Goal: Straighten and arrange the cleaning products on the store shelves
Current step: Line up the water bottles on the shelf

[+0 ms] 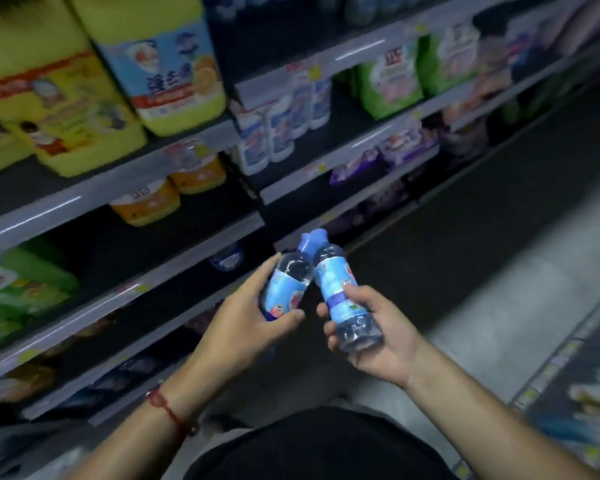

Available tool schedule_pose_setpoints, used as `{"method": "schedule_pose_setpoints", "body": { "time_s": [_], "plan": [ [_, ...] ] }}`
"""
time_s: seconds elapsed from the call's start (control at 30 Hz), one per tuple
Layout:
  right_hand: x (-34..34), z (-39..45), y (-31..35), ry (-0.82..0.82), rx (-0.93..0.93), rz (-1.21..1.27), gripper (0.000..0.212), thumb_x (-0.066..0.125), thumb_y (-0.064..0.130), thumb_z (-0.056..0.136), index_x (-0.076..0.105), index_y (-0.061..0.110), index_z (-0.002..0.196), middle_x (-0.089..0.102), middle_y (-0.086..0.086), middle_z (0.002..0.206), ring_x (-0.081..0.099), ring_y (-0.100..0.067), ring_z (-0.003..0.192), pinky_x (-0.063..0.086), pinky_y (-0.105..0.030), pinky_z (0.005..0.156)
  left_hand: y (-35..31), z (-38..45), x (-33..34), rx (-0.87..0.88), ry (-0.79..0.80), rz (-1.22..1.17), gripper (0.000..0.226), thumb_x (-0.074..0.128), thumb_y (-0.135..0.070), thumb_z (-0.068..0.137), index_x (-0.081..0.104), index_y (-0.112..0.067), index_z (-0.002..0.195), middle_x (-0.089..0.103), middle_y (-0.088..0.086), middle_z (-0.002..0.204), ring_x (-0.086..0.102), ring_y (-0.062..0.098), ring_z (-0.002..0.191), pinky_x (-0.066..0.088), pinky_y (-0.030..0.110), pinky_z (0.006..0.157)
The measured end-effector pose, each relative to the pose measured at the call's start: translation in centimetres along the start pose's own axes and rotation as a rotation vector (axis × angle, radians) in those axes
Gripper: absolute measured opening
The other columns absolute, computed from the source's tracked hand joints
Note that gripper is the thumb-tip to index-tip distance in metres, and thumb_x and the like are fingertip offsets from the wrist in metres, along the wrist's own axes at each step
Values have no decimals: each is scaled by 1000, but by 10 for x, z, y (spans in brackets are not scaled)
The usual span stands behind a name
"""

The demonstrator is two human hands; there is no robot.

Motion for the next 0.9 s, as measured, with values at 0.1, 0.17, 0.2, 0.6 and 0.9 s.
{"method": "schedule_pose_setpoints", "body": {
  "time_s": [0.1, 0.17, 0.2, 0.6, 0.9],
  "plan": [
    [-39, -31, 60, -395, -481, -720, 51, 73, 16, 85, 55, 34, 129, 70, 4, 94, 67, -13, 71, 57, -30, 61, -37, 19, 20, 303, -104, 590, 97, 85, -29, 73, 34, -32, 156, 63, -7, 117, 63, 17, 97, 53, 31, 76],
    [-49, -49, 88, -565, -670, -1204, 65, 76, 28, 82, 43, 50, 134, 67, 16, 105, 67, -4, 85, 57, -27, 70, -45, 31, 29, 376, -118, 758, 102, 90, -27, 67, 38, -22, 155, 64, 3, 108, 64, 26, 84, 54, 38, 64],
    [-52, -54, 97, -600, -707, -1342, 72, 77, 32, 81, 38, 51, 138, 65, 19, 110, 66, -2, 92, 56, -26, 76, -46, 37, 30, 388, -122, 770, 103, 91, -25, 67, 39, -20, 155, 64, 4, 107, 64, 27, 82, 55, 39, 63],
    [-5, 18, 158, -236, -252, -283, 28, 65, 23, 91, 63, 3, 110, 69, -13, 79, 64, -20, 58, 55, -31, 57, 21, 104, -14, -531, -251, -519, 19, 66, -30, 95, 66, -15, 107, 69, 13, 88, 63, 26, 70, 48, 33, 59],
    [151, 86, 260, 144, -428, -446, 45, 72, 19, 72, 66, 13, 115, 73, -1, 84, 70, -11, 70, 57, -26, 59, 1, 168, -78, -384, -332, -793, 57, 72, -47, 87, 58, -4, 121, 67, 12, 76, 66, 26, 62, 53, 46, 63]
  ]
}}
Point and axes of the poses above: each hand's wrist, its own z-axis towards the middle knuckle, its own x-axis out of the palm, y = z × x, the point moved 8 cm from there along z, towards the middle knuckle
